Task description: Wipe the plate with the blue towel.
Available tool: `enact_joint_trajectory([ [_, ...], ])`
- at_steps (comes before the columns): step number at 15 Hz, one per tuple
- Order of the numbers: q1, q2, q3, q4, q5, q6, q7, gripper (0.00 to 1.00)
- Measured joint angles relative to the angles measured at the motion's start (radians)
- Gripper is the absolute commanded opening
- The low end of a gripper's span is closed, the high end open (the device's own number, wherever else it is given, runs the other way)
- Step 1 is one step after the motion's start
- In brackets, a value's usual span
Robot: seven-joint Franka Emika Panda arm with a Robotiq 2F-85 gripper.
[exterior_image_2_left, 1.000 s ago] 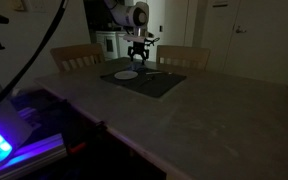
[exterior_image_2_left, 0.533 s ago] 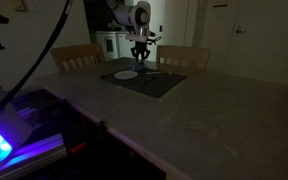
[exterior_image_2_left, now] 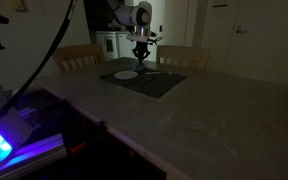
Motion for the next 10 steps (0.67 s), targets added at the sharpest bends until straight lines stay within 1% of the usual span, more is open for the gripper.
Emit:
enact_joint_trajectory([
  [6, -0.001, -0.008, 0.026, 0.028, 0.012, -0.11, -0.007, 0.01],
  [10, -0.001, -0.047, 0.04, 0.027, 0.012, -0.163, -0.008, 0.01],
])
